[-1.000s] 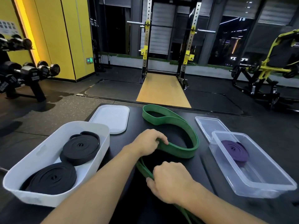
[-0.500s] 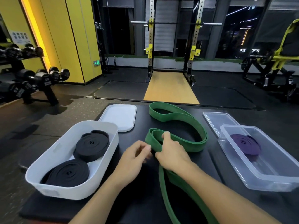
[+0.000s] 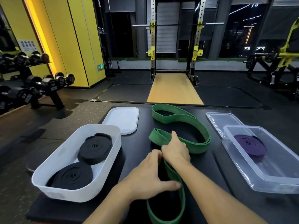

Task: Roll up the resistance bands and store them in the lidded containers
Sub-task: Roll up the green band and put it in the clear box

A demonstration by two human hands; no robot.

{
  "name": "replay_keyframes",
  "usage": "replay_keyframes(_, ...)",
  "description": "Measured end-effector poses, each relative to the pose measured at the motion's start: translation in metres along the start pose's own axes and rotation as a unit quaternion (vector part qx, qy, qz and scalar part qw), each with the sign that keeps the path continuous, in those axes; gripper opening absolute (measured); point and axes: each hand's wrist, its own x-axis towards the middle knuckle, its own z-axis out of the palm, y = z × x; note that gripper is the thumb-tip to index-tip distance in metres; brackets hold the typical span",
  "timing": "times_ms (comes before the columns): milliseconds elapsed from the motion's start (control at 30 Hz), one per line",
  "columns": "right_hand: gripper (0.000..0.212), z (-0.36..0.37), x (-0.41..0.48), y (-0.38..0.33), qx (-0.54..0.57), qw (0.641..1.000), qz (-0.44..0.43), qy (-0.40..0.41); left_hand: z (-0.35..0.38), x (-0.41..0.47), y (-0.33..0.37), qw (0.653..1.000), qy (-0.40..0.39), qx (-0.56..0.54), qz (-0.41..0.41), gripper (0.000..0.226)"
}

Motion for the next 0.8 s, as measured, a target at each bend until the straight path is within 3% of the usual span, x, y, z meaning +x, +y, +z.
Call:
replay_keyframes(200,0.084,0.005,0.016,0.004,0.05,0.998,0.027,-0.022,0.004,-0.012,0.032,0.994,-0.004,0.083,-0.068,0.087)
replay_keyframes(333,0.09,0.01,0.023,0.013,0.096,0.993,-0.047,-0.044,0.009,-0.01,0.037,0.99,0.029,0.095,-0.102,0.068)
replay_keyframes(433,0.06,0.015,0.026,0.017,0.166,0.978,-0.123,-0.026,0.013,-0.009,0.031,0.987,0.093,0.081,-0.103,0.057)
replay_keyframes(533,0.027,0.017,0.034,0.022,0.186,0.972,-0.138,-0.027,0.019,-0.005,0.013,0.99,0.104,0.015,-0.094,0.065)
replay_keyframes(600,0.019,0.02,0.041,0.029,0.127,0.979,-0.158,-0.007,0.021,-0.001,0.002,0.99,0.086,-0.069,-0.083,0.069)
replay_keyframes(667,0.017,0.018,0.043,0.036,-0.002,0.981,-0.188,0.04,0.02,0.001,-0.002,0.988,0.067,-0.108,-0.087,0.068)
replay_keyframes(800,0.027,0.013,0.043,0.05,-0.097,0.97,-0.206,0.086,0.02,0.009,0.003,0.992,-0.01,-0.067,-0.103,0.061)
